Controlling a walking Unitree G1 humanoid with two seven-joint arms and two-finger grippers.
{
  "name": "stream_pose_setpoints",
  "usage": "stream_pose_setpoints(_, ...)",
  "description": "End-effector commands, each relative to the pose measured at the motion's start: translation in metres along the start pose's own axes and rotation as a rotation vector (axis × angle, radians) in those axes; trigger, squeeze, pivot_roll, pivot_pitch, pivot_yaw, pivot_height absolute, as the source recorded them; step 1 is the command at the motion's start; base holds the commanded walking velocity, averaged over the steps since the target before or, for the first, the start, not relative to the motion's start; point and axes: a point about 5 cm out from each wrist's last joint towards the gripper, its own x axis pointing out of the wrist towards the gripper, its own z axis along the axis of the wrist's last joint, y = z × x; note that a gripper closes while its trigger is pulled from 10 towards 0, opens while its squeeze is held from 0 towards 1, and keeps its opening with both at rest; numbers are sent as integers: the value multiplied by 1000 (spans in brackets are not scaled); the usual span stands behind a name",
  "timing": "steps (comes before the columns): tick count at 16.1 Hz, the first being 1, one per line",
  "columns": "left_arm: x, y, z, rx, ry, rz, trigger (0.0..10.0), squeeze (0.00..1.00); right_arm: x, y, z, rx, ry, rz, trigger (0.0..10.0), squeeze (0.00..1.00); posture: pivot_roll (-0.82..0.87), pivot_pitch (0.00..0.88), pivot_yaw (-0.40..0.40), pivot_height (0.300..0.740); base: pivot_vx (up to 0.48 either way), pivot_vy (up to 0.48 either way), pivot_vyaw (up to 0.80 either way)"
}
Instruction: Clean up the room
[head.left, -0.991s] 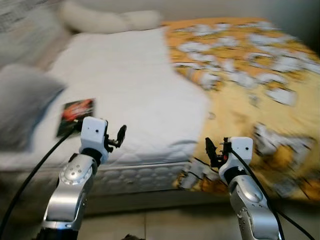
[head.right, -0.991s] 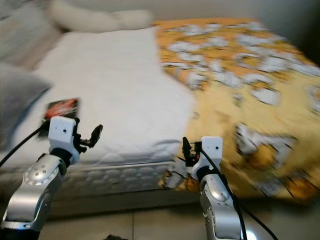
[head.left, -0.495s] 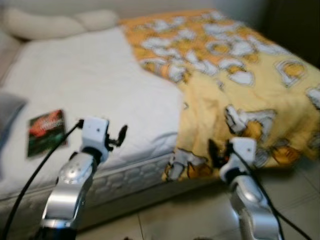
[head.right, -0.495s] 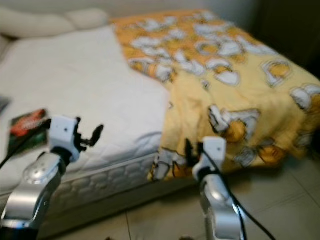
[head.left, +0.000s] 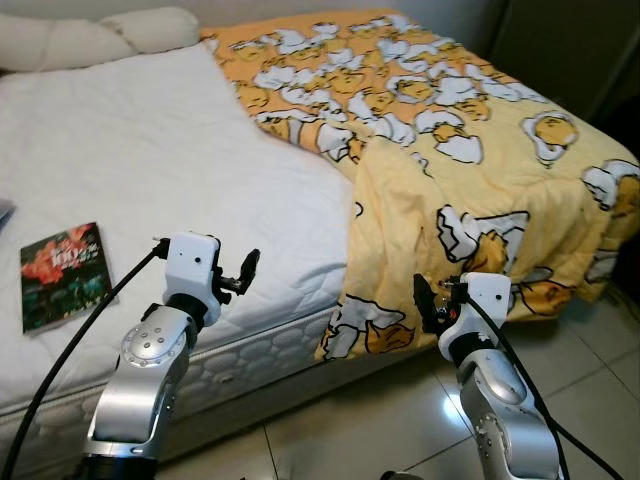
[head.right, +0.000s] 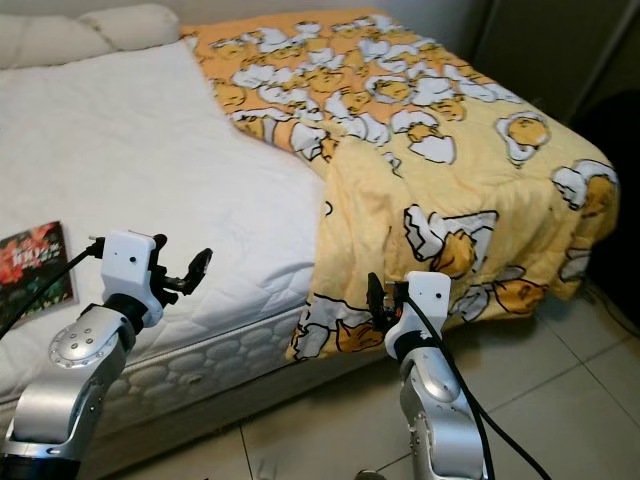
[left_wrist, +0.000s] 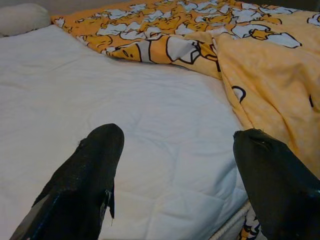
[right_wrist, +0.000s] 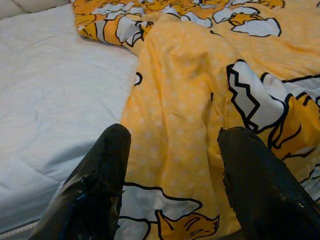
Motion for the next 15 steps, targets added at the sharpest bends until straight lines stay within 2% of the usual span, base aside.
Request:
stream_pose_setpoints(1, -1, -4, 4, 6, -25, -15, 10000, 0, 2, 2, 4, -2, -13, 19, 10000, 0, -23, 0, 29, 740, 0, 0, 0)
stream_pose_setpoints(3, -1, -5, 5, 3, -30, -19, 10000, 0, 2, 2, 2, 19, -5, 16, 10000, 0, -21, 0, 26, 740, 122, 0, -281)
stream_pose_setpoints(12, 2, -6, 5, 20, -38, -41, 10000, 0, 6, 2, 3, 18, -5, 38, 10000, 0, -20, 0, 20, 740, 268, 0, -760)
stream_pose_setpoints(15, 2, -4, 5, 24, -37, -32, 10000, 0, 7, 7, 3, -15, 6, 93, 10000, 0, -19, 0, 17, 740, 271, 0, 0)
